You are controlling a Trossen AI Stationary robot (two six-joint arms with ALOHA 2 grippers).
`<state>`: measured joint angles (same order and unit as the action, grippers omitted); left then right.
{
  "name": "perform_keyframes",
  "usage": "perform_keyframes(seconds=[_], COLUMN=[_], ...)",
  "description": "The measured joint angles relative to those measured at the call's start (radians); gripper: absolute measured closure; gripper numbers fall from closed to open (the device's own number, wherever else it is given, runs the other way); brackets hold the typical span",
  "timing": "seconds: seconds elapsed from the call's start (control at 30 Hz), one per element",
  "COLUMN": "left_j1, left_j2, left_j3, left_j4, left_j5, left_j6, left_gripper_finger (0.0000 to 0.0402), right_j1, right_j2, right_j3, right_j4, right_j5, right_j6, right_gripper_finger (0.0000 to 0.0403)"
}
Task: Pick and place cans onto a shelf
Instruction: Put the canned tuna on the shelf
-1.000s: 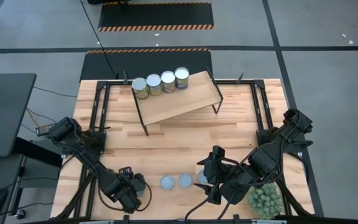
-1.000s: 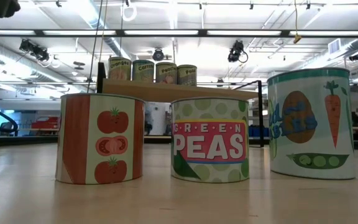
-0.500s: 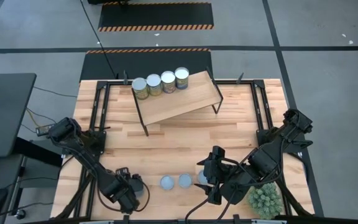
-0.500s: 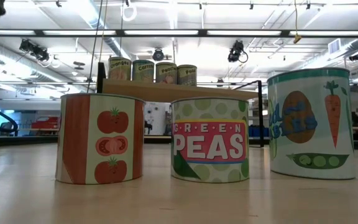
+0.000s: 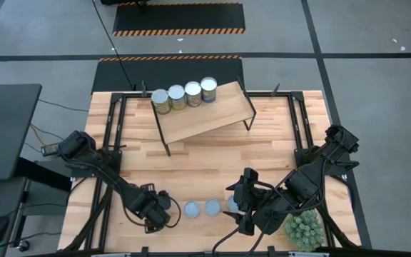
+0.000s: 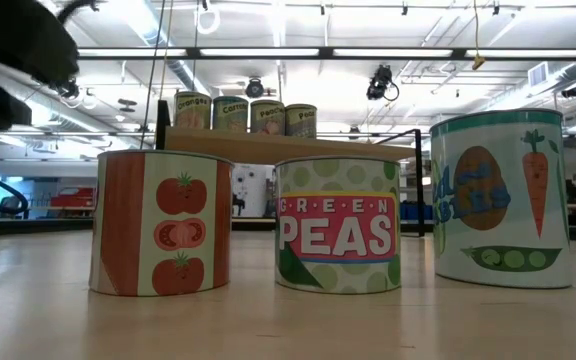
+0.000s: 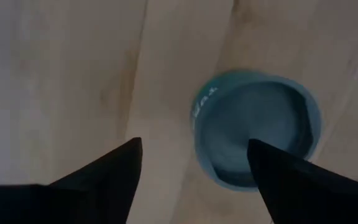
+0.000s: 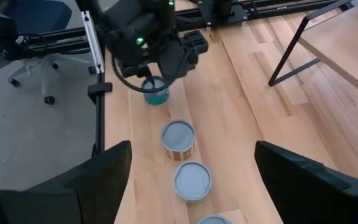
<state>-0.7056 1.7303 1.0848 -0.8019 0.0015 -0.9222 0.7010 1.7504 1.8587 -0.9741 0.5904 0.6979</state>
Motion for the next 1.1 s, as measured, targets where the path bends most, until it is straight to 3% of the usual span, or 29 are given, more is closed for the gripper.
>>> perform_keyframes(seconds=[0.57,1.0,1.1], left_j1=[0.006,0.006,0.009], left_j2=[-0.008,0.011,0.011], left_j3=[-0.015,-0.011,-0.011], left_j4=[0.043,0.063,0.062], left_j5=[-0.007,-0.007,-0.012], left_j6=[0.021,0.018,0.018], left_gripper_finger=[0.0291,0.0388,0.0393], right_j1=[-0.002,-0.002,-0.002], right_j2=[0.000,0.000,0.000], right_j3=[0.000,0.000,0.000], right_j4=[0.001,0.001,0.000], right_j5=[-0.005,-0.005,-0.005], right_j6=[0.007,0.006,0.006], right_gripper_finger=[0.0055,0.0055,0.0055])
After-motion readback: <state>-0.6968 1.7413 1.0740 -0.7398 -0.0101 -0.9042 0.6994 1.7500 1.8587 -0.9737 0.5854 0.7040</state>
